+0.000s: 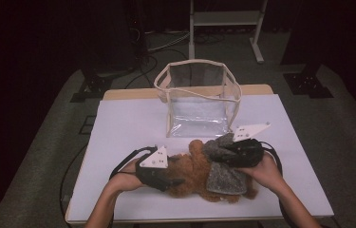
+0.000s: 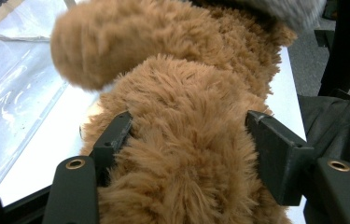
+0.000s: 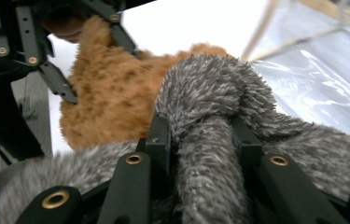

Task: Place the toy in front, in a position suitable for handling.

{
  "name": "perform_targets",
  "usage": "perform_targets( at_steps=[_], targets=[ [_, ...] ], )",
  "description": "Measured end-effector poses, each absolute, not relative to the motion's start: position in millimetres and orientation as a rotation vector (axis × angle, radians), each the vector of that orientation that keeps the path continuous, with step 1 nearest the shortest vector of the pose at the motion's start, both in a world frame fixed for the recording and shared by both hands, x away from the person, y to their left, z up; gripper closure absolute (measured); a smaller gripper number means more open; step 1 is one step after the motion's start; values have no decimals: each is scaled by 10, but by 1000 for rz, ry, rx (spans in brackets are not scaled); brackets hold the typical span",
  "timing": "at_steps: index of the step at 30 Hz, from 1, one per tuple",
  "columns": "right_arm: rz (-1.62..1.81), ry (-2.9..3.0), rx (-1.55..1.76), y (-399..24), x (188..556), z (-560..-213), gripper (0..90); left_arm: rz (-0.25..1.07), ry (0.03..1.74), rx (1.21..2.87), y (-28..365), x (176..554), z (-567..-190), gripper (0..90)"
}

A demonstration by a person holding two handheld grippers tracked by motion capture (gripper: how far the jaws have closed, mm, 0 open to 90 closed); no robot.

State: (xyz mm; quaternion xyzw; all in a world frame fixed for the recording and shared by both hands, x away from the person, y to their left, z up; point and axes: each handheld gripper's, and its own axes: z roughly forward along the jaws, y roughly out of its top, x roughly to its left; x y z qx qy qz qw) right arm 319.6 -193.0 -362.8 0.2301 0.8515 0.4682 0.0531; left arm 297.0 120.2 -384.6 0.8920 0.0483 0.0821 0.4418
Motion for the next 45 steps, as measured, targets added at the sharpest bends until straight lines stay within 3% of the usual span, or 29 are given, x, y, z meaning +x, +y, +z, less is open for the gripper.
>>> perform_targets(
  at_steps=[8, 19, 26, 29, 32, 35, 40, 45],
  targets=[
    [1424, 2519, 792, -2289, 3096, -3596, 664, 206, 112, 2225, 1192, 2971, -3836, 362],
    [1400, 2599, 611, -1866, 2952, -3605, 665, 216, 120, 2215, 1209, 2980, -3840, 351],
    [1429, 2582, 680, -2069, 2962, -3717, 670, 221, 181, 2216, 1323, 3033, -3799, 227],
    [1435, 2567, 714, -2160, 2971, -3733, 670, 185, 229, 2206, 1389, 3083, -3848, 215],
    [1419, 2562, 748, -2223, 2981, -3708, 669, 156, 241, 2195, 1419, 3108, -3881, 319],
    [1402, 2535, 727, -2205, 2961, -3564, 670, 156, 264, 2180, 1378, 3116, -3907, 367],
    [1440, 2518, 603, -1984, 2941, -3273, 670, 157, 251, 2182, 1306, 3099, -3890, 384],
    [1423, 2561, 524, -1683, 3004, -3212, 669, 157, 218, 2183, 1233, 3052, -3883, 386]
  ],
)
